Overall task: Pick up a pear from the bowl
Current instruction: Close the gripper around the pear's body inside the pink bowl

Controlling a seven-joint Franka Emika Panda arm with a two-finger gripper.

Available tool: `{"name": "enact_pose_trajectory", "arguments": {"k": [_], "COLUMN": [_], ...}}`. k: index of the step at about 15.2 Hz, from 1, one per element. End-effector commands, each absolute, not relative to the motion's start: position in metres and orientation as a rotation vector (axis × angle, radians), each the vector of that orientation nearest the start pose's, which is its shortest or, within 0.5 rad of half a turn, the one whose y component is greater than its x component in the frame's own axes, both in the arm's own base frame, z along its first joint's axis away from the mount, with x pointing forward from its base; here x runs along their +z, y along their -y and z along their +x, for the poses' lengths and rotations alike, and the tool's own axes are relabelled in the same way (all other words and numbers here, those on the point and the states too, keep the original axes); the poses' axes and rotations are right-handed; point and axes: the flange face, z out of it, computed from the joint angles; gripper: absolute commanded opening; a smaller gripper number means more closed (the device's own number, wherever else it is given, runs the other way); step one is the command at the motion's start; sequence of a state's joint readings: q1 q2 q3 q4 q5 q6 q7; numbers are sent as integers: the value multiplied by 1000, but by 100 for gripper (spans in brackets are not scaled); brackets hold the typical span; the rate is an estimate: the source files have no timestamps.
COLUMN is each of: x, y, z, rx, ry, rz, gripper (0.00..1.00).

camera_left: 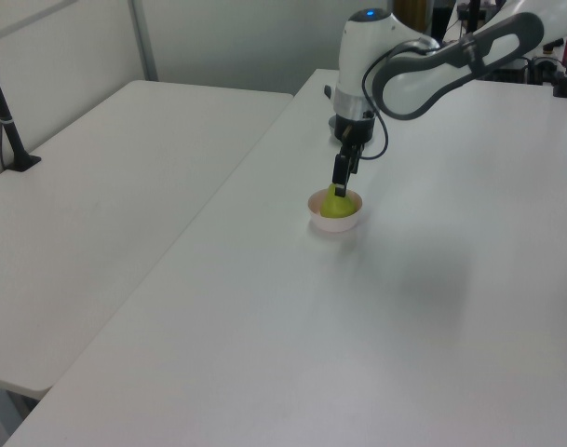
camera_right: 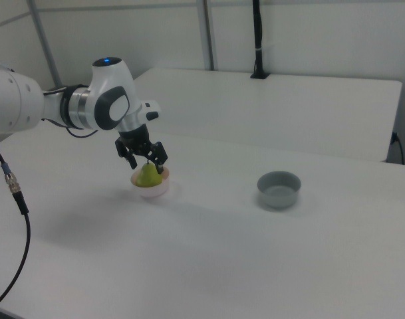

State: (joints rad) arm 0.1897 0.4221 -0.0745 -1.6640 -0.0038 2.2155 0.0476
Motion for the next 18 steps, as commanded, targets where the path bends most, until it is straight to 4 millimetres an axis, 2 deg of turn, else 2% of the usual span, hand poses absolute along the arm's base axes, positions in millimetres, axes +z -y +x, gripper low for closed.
{"name": "enact_pose_trajectory", "arguments": {"k": [1,2,4,6,10,18], "x": [360,357,354,353,340,333], "y": [-88,-88,-88,-87,-88,-99], "z": [686,687,687,687,688,690], "rx": [-258,-255,-251,-249,-221,-262], "ry": [128,127,135,137,142,164], "rz": [-3148,-3148,-3153,-3155,-3161,-3153], "gripper": [100,100,92,88,88,89]}}
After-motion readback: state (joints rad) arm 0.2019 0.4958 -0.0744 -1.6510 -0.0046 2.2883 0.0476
